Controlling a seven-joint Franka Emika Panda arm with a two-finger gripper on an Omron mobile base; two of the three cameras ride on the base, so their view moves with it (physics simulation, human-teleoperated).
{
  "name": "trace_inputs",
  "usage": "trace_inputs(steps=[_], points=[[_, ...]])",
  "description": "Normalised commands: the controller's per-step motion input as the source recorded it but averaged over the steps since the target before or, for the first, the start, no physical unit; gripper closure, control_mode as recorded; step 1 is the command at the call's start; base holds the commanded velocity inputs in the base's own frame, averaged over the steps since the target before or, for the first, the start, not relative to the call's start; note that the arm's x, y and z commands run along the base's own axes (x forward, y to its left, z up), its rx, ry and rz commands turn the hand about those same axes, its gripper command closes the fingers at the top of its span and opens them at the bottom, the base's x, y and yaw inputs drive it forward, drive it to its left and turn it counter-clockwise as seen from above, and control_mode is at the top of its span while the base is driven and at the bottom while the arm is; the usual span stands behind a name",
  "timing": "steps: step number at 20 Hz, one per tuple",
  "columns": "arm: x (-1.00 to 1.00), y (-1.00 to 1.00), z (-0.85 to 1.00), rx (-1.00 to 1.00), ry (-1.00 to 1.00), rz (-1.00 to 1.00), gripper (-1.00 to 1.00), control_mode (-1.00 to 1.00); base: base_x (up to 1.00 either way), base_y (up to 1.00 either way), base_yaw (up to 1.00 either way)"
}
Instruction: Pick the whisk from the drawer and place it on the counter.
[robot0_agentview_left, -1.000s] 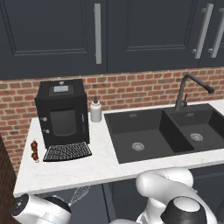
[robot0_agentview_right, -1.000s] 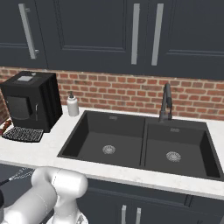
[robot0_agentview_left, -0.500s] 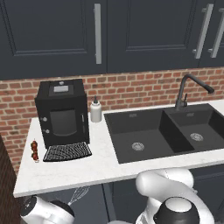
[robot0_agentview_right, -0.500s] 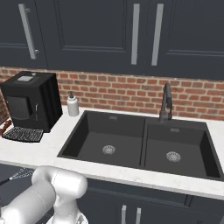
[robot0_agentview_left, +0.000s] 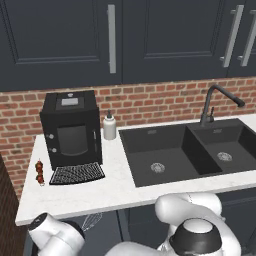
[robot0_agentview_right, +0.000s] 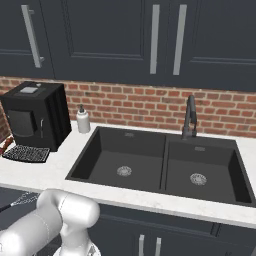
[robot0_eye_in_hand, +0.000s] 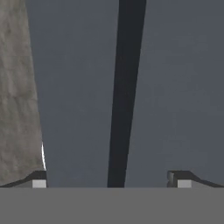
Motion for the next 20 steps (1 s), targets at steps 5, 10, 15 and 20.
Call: trace_inputs(steps=[5,10,15,20], points=[[-0.95,-0.19,-0.29,-0.01,0.19,0.00,-1.00,-1.00,0.00,0.00,0.00],[-1.00,-0.24,-0.26,-0.01,0.16,0.00,-1.00,-1.00,0.00,0.00,0.00],[-1.00,-0.23,-0.13,0.00,0.13,0.00,-1.00,-1.00,0.00,0.00,0.00],[-0.83,-0.04,0.60,0.05,-0.12,-0.03,-1.00,-1.00,0.00,0.00,0.00]])
